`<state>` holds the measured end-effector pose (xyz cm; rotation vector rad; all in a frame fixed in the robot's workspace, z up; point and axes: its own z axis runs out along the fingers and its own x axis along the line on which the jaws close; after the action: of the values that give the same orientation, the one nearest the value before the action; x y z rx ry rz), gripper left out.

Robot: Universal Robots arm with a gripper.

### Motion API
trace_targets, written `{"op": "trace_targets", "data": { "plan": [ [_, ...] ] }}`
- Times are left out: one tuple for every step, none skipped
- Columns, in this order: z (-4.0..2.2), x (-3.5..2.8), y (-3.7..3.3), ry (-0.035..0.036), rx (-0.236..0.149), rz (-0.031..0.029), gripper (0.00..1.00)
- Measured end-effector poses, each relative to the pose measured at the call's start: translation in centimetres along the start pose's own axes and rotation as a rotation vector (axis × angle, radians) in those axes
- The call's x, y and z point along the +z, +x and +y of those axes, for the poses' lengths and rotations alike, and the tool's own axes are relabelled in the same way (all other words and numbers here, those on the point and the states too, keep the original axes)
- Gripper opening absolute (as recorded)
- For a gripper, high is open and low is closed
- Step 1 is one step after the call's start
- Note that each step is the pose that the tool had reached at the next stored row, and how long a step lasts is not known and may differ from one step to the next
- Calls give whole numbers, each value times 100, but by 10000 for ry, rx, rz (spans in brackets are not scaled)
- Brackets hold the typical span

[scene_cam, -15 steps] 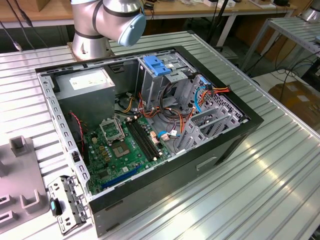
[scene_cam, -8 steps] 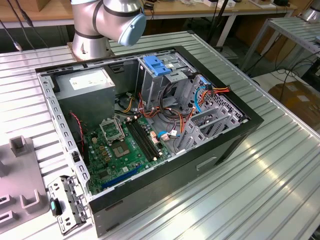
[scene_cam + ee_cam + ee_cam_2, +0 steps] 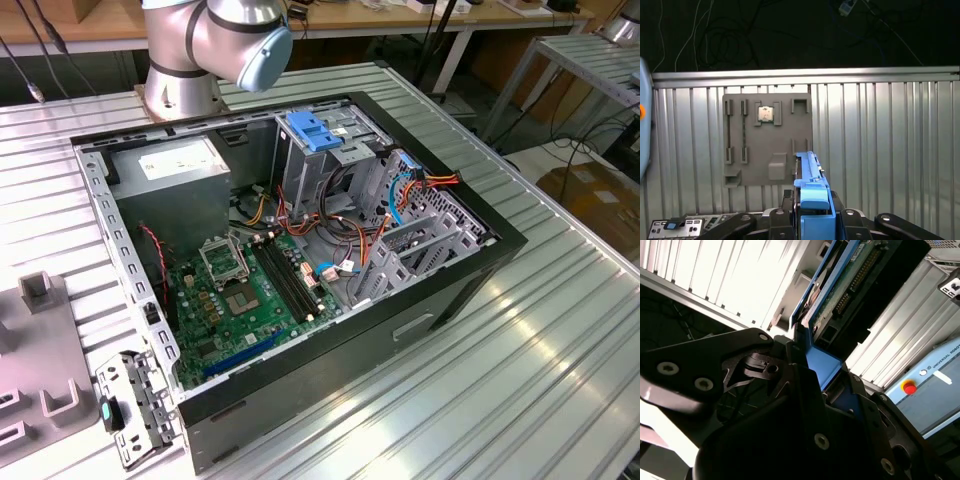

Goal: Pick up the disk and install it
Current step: 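Pick up the disk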

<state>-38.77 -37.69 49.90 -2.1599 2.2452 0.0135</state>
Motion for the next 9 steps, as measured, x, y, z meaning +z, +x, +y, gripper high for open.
{"op": "trace_targets", "data": {
  "plan": [
    [-9, 0, 4, 0, 0, 0, 37],
    [-22, 0, 10, 0, -1, 0, 37],
    [-38, 0, 17, 0, 1, 0, 37],
    [-54, 0, 25, 0, 2, 0, 37],
    [-70, 0, 34, 0, 2, 0, 37],
    [-79, 0, 41, -1, 2, 0, 37],
    [-86, 0, 52, -2, 2, 0, 37],
    [-93, -1, 76, -1, 2, 0, 37],
    [-98, -1, 97, -1, 2, 0, 37]
  ]
}}
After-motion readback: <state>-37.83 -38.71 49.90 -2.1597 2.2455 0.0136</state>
